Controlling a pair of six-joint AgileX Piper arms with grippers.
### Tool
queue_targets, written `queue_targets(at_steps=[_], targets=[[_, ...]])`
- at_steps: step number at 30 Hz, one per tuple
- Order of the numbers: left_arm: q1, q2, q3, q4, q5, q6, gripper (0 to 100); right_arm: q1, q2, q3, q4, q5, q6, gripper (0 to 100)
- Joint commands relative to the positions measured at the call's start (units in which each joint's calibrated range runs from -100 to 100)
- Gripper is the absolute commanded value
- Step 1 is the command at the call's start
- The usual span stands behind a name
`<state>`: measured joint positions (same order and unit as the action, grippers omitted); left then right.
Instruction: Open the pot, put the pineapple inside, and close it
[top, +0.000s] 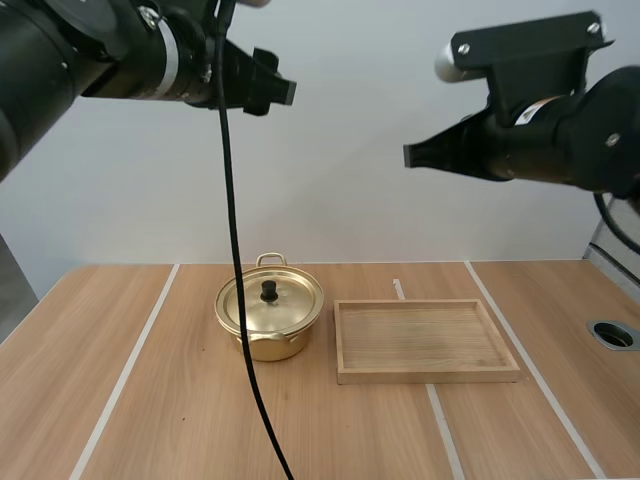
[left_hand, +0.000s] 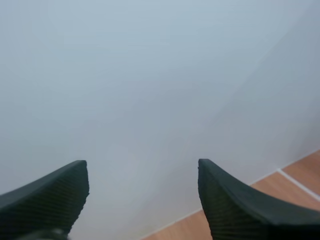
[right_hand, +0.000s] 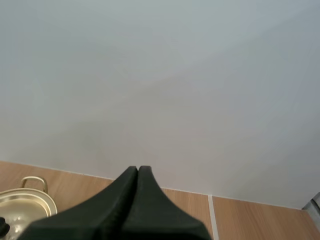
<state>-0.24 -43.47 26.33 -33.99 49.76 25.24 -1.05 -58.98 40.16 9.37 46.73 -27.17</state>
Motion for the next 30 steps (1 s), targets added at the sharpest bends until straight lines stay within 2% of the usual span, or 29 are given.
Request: queue_targets(at_steps=[1,5,6,9,11,15,17,18,23,27,30], targets=[[-0.14,-5.4,-0.4,-0.3,-2.0,-2.0,100,-0.2,-0.7,-4.5,0.2,1.0,2.7,0],[-0.14,-11.6,-0.3,3.8,-2.0,-5.9,100,-0.2,-2.0,-7.9,0.2,5.3,6.5,0],[-0.14,-13.3,0.0,5.2,-2.0,-7.2,96,-0.2,-2.9,-7.9,0.2,5.3,6.5,0],[-0.14,-19.2,1.9,8.5,-2.0,-10.2,74,-0.2,-6.3,-7.9,0.2,5.5,6.5,0],[-0.14,-22.9,3.8,8.6,-2.0,-11.0,58,-0.2,-8.9,-7.9,0.2,5.5,6.5,0],[-0.14,-30.5,8.8,9.3,-1.8,-13.1,19,-0.2,-14.6,-7.8,0.2,5.5,6.8,0],[-0.14,-34.4,11.2,10.7,-1.8,-13.9,3,-0.2,-17.7,-7.3,0.2,5.5,7.5,0],[-0.14,-36.4,12.6,11.6,-1.8,-14.5,0,-0.2,-19.3,-6.8,0.2,5.5,8.0,0],[-0.08,-46.0,19.2,17.6,-2.2,-23.7,0,-0.2,-27.1,0.0,0.2,5.5,9.2,0],[0.99,-51.7,24.2,21.7,-1.7,-27.7,0,-0.2,-34.0,7.9,0.2,6.8,9.5,0],[1.78,-54.0,28.1,24.0,2.8,-31.6,0,-0.2,-37.2,12.9,0.2,8.1,12.5,0]])
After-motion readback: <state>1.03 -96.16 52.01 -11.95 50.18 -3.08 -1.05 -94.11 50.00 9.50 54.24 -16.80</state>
